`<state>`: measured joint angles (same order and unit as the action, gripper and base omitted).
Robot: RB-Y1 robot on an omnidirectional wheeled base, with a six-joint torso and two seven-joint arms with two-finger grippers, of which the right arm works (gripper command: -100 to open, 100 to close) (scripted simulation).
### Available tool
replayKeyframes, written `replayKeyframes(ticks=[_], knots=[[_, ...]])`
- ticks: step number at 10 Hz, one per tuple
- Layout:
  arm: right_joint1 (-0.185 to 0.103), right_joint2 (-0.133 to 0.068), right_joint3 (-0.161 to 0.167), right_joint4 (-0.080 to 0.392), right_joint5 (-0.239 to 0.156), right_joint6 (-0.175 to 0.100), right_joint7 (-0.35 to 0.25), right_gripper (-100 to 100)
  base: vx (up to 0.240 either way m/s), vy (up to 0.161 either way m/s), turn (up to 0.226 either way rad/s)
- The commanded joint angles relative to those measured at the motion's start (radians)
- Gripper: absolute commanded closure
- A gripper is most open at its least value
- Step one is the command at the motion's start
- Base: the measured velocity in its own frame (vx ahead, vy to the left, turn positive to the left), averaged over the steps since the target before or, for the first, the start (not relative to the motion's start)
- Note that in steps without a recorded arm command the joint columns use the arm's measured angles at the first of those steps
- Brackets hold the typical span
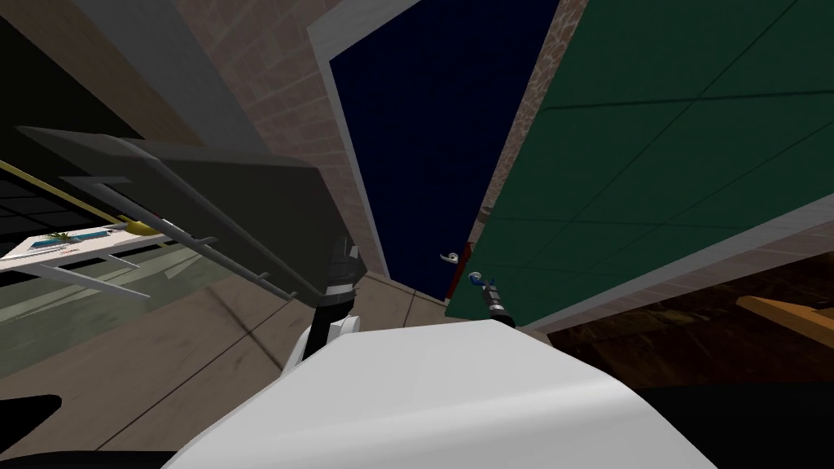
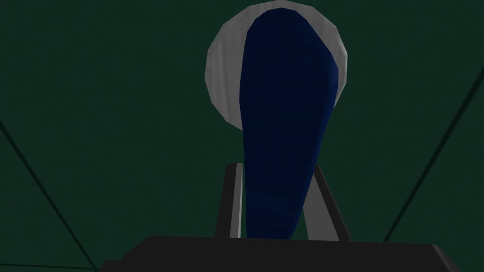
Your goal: Pull the door open
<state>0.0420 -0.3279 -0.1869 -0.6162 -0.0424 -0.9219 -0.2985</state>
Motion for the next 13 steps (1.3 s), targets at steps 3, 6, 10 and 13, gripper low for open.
replayKeyframes(ticks=[3, 6, 10, 13], knots=[[-0.019, -0.008, 0.033, 0.025, -0.005, -0.012, -0.006, 100, -0.221, -0.057, 0.150], [-0.042, -0.022, 0.077, 0.049, -0.015, -0.025, -0.015, 100, -0.292, -0.105, 0.241], [-0.062, -0.033, 0.113, 0.069, -0.022, -0.035, -0.023, 100, -0.230, -0.076, 0.164], [-0.039, -0.051, 0.129, 0.070, -0.007, -0.066, -0.050, 100, -0.167, -0.029, 0.101]])
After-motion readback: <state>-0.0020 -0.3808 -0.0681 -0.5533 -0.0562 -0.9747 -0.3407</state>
